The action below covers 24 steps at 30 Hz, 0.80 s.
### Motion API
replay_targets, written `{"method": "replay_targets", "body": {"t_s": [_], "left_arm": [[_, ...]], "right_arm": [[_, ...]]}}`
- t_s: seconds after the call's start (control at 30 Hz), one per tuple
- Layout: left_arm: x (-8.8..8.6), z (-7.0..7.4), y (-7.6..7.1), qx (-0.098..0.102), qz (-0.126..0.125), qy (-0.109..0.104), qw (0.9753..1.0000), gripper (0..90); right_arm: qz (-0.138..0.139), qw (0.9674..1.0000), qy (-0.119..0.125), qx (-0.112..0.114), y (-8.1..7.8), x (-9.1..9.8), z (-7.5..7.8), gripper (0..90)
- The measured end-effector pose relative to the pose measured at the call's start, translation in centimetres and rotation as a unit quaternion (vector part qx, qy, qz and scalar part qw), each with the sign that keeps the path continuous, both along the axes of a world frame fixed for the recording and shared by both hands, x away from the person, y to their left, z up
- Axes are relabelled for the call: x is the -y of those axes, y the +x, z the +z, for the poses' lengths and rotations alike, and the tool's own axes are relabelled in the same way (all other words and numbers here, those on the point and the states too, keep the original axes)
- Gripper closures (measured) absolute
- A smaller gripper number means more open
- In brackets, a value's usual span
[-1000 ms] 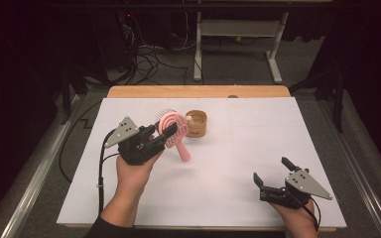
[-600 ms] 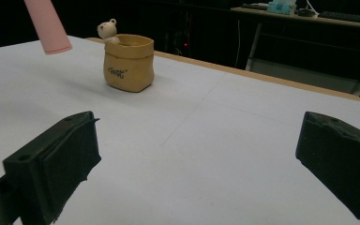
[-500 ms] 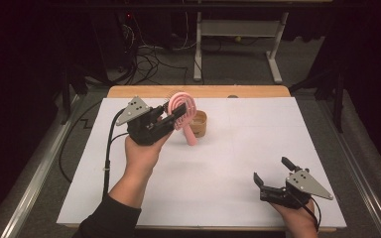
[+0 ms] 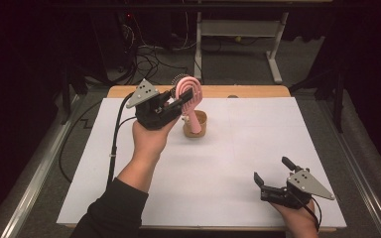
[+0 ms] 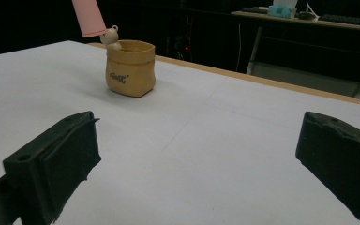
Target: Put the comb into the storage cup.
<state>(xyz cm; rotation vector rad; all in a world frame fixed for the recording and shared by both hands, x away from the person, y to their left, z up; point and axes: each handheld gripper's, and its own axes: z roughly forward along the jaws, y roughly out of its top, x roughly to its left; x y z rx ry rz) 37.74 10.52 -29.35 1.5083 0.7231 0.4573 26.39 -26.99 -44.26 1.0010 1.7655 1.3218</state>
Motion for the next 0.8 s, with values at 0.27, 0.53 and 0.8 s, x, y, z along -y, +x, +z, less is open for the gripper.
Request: {"method": "replay_targets", "body": {"t_s": [0.27,0.53,0.8], "left_arm": [[0.9,0.1,1.1,-0.002,0.008,0.002,1.0000,63.3],[1.1,0.2,2.9,-0.006,0.015,-0.004,0.9999,63.3],[1.5,0.2,4.0,-0.009,0.026,0.001,0.9996,63.3]], "right_arm": [[0.005,1.0000,0.000,0.003,-0.1,-0.1,0.1,0.4],[0.001,0.9999,0.008,0.006,-0.2,0.3,0.4,0.4],[0.003,0.9999,0.011,0.007,-0.2,0.3,0.4,0.4]]}}
